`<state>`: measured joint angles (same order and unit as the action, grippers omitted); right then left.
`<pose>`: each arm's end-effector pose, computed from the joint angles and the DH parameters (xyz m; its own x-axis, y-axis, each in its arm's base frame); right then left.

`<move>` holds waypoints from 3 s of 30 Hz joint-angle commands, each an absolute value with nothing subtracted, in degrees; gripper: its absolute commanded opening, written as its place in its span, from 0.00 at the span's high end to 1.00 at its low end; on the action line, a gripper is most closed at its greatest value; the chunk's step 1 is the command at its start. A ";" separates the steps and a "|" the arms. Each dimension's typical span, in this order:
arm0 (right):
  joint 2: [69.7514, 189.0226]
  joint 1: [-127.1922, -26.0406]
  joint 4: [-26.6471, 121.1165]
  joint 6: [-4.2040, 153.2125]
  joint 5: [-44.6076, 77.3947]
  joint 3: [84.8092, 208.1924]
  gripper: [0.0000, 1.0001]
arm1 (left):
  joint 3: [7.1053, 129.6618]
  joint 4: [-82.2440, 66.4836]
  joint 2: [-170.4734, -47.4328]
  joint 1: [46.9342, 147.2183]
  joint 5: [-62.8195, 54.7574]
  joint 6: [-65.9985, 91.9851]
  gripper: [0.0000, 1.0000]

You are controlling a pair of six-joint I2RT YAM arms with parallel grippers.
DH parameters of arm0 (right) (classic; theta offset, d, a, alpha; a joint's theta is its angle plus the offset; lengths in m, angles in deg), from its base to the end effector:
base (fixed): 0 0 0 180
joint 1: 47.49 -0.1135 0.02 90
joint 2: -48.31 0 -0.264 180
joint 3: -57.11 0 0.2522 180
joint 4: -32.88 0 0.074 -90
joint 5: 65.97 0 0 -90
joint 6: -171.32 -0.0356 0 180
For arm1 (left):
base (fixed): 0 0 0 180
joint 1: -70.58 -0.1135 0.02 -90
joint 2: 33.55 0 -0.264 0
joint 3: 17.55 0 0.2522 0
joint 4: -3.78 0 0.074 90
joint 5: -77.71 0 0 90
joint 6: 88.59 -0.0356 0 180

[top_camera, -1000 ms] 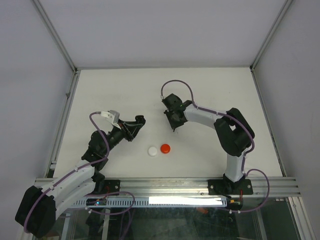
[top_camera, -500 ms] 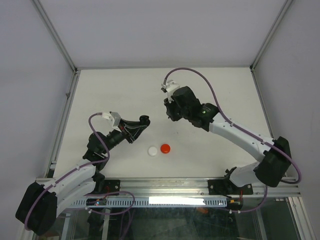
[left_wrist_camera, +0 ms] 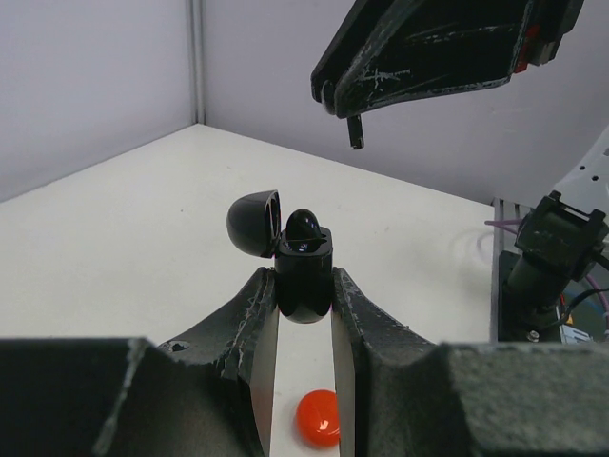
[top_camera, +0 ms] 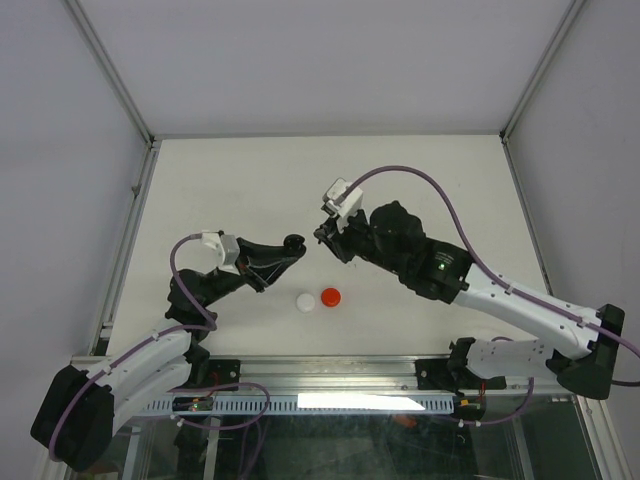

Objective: Insert the wireless bluetooth earbuds into the charging case
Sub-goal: Place the earbud in the charging case.

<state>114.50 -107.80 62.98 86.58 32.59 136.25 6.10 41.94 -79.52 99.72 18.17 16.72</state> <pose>0.1351 0.2263 0.3793 -0.0731 -0.3113 -0.9475 -0.7987 0.5873 -0.1313 0.1402 -0.0988 0.2361 0.0066 -0.2643 -0.9644 0.8786 0.4620 -0.1206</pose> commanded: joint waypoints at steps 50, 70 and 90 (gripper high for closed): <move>111.98 -122.81 37.33 109.05 36.50 124.49 0.92 | 9.05 53.77 -79.06 99.32 26.35 21.43 1.00; 111.68 -122.95 36.67 102.25 36.16 124.72 0.72 | 8.41 55.11 -80.69 99.32 25.41 22.77 1.00; 109.83 -106.78 47.25 85.78 11.83 130.91 0.45 | 6.55 59.19 -85.92 99.33 29.18 24.26 1.00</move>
<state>110.98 -111.72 46.58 93.33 23.83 127.33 6.56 54.88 -85.82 99.72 27.15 23.54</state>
